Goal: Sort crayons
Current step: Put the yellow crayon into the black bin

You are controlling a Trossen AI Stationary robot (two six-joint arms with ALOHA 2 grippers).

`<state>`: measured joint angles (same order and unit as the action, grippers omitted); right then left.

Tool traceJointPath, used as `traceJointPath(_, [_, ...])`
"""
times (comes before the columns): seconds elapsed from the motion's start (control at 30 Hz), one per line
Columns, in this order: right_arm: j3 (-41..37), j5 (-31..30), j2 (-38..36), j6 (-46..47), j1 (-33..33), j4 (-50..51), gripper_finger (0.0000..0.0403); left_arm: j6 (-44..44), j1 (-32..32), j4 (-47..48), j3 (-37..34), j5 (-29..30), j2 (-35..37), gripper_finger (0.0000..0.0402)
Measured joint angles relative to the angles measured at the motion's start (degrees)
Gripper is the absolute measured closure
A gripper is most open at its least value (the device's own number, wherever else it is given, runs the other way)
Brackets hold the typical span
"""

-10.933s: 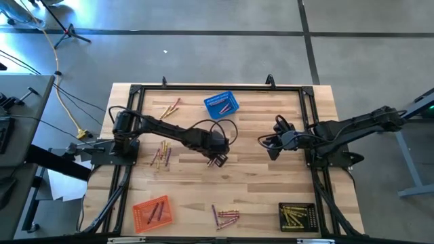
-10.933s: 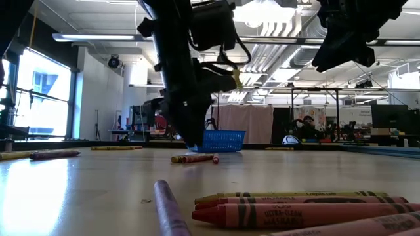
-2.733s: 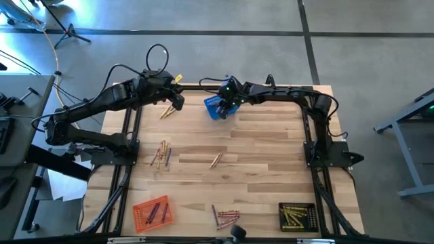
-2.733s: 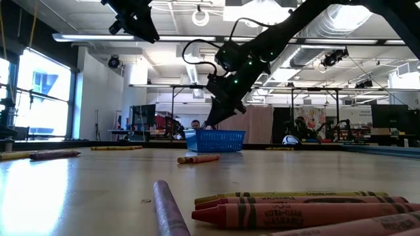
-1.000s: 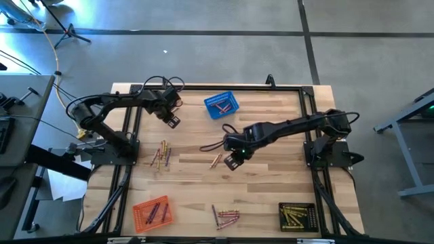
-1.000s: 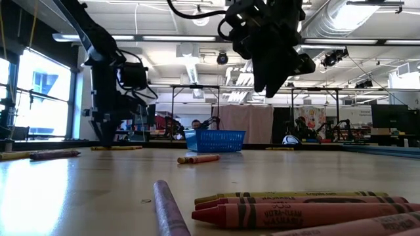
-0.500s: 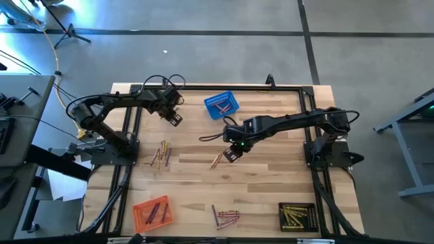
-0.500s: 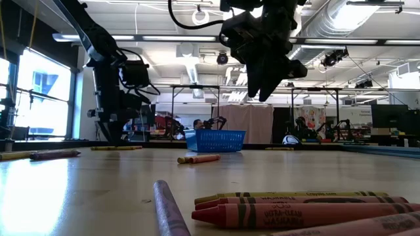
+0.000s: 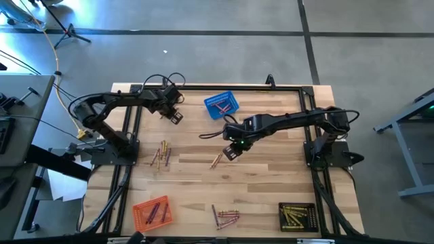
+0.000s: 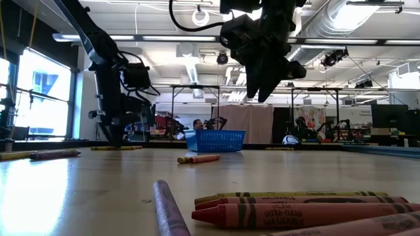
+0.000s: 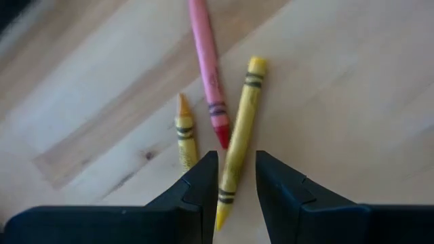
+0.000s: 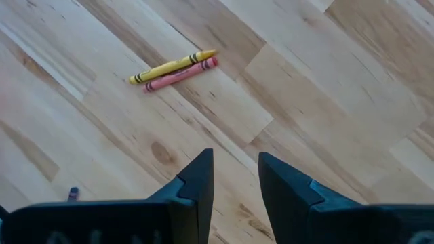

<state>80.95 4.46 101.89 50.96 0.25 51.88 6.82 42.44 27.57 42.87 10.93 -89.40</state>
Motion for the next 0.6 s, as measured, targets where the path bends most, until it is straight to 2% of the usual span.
traceJointPath(0.37, [0.00, -0.40, 0.00, -0.07, 0.00, -0.57, 0.0302, 1.94, -0.33, 1.51, 0.31, -1.15, -4.14, 0.0321])
traceJointPath(0.6, [0.00, -0.99, 0.00, -0.50, 0.00, -0.57, 0.0302, 6.65, -1.64, 3.63, 0.39, -1.46, -4.05, 0.0386])
